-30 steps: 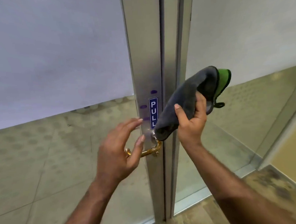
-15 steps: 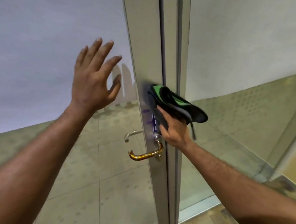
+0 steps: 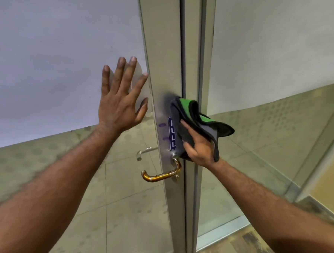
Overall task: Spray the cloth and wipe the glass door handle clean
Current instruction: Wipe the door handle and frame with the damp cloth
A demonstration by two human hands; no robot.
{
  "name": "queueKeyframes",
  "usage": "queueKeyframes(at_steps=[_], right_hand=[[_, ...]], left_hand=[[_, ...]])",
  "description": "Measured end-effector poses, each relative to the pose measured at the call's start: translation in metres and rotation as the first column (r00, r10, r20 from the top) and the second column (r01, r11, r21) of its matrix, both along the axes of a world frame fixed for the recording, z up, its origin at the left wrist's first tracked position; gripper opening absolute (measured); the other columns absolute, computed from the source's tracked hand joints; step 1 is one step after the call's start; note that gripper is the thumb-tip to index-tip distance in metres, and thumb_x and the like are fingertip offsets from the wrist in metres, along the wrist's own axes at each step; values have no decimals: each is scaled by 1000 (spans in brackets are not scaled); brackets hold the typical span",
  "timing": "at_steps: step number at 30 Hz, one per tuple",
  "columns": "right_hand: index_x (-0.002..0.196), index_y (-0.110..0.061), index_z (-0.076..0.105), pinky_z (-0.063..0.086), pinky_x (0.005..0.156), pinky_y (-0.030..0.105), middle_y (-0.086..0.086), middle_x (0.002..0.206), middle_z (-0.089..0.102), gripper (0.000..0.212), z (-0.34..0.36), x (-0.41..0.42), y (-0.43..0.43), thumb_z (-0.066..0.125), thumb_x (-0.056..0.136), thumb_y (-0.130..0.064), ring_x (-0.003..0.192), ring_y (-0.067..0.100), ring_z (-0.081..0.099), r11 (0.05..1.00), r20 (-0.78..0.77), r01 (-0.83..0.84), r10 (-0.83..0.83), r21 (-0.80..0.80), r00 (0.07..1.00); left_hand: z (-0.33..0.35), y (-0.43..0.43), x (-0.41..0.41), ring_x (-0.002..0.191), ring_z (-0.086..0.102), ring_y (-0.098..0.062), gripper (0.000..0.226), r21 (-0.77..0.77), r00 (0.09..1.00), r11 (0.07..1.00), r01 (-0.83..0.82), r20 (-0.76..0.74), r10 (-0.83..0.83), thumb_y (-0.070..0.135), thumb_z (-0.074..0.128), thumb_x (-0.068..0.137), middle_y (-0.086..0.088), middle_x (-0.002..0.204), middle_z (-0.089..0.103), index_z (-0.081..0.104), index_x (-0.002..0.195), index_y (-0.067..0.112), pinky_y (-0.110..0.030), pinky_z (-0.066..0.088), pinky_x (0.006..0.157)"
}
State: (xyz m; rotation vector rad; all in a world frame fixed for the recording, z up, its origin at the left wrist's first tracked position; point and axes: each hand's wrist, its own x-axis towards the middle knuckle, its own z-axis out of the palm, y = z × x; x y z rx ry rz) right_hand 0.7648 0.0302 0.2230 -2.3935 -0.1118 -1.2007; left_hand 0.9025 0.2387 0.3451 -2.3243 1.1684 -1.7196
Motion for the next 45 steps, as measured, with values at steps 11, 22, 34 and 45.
queueKeyframes(at_steps=[11, 22, 34, 45], right_hand=[[143, -13, 50, 39, 106, 32, 15, 133, 59, 63, -11, 7, 1, 58, 81, -22, 121, 21, 51, 999, -27, 34, -35, -29, 999], [129, 0, 59, 43, 108, 34, 17, 128, 60, 43, -14, 19, 26, 56, 88, -15, 122, 29, 55, 972, 48, -212, 208, 100, 977], [150, -29, 29, 38, 114, 29, -18, 151, 42, 69, -46, -21, 25, 46, 88, -4, 143, 16, 39, 703, 187, -411, 376, 581, 907], [152, -49, -1, 3, 120, 26, 8, 162, 19, 76, -49, 32, 40, 26, 87, -78, 145, 15, 10, 984, -240, -176, 181, 40, 954]], left_hand=[[-8, -1, 7, 151, 19, -42, 65, -11, 999, 1000, -15, 51, 16, 45, 40, 102, -21, 164, 21, 29, 159, 17, -58, 13, 120], [-7, -3, 6, 149, 25, -42, 62, -30, 995, 999, -18, 94, 21, 42, 42, 102, -21, 162, 27, 33, 158, 16, -57, 16, 120], [-6, -6, 7, 148, 29, -42, 61, -47, 994, 999, -26, 107, 31, 39, 45, 101, -21, 160, 32, 36, 157, 17, -57, 19, 119], [-9, -4, 6, 148, 28, -43, 60, -50, 996, 999, -19, 85, 24, 37, 47, 101, -22, 160, 31, 36, 157, 16, -58, 18, 119]])
